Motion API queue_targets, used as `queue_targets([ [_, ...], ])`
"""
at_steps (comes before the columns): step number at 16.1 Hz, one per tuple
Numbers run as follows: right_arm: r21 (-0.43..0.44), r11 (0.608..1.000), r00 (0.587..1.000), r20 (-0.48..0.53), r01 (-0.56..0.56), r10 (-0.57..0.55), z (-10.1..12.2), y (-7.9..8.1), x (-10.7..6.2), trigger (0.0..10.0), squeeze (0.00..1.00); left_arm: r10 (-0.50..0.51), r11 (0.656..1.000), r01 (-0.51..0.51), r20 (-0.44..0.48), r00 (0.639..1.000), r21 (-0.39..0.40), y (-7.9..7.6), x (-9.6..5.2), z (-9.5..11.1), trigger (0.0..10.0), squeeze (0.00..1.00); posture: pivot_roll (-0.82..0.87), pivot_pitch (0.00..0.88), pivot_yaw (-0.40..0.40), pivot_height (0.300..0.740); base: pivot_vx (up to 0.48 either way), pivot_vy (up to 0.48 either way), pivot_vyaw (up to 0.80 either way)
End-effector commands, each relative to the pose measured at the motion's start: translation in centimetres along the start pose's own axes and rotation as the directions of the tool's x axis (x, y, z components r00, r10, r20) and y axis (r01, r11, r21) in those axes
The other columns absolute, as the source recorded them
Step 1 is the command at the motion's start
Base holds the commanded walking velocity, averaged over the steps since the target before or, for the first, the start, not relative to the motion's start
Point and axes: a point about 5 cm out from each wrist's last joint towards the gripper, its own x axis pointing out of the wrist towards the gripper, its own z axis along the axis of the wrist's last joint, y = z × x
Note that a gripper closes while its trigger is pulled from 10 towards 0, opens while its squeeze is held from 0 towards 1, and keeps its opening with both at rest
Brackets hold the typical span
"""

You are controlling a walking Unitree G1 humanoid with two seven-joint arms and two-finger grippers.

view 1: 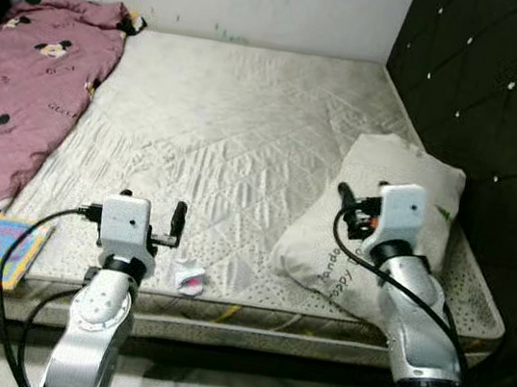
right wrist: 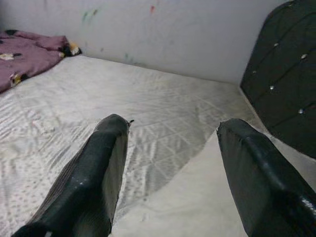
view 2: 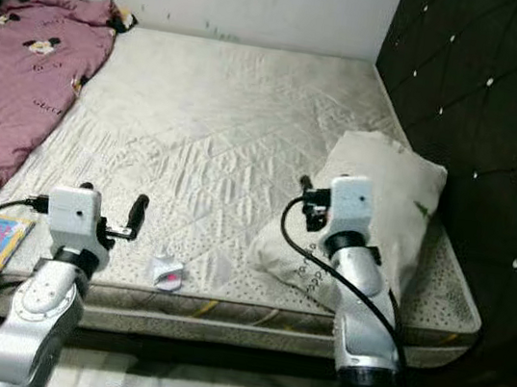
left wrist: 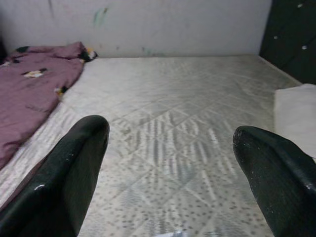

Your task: Clean up the room

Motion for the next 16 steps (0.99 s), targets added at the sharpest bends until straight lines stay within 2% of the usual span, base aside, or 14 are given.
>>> queue_targets([
  [1, -0.005, 1.000, 1.000, 0.014, -0.015, 0.015, 0.33, 0.37, 0.21, 10.0, 0.00, 0.017, 1.000, -0.017, -0.003, 1.000, 0.005, 0.35, 0.08, 0.00, 10.0, 0.00, -0.01, 0.000, -0.029, 0.740, 0.000, -0.277, 0.00],
  [13, -0.013, 0.999, 0.999, 0.019, -0.031, 0.031, 0.43, 0.57, 0.45, 10.0, 0.00, 0.015, 1.000, -0.015, 0.002, 1.000, 0.006, 0.12, 0.06, -0.04, 10.0, 0.00, 0.00, 0.000, -0.036, 0.740, 0.000, -0.275, 0.00],
  [16, -0.013, 0.999, 0.999, 0.018, -0.030, 0.030, 0.40, 0.57, 0.45, 10.0, 0.00, 0.027, 1.000, -0.027, 0.021, 0.999, -0.016, 0.21, 0.02, 0.08, 10.0, 0.00, 0.00, 0.000, -0.038, 0.740, 0.000, 0.000, 0.00],
])
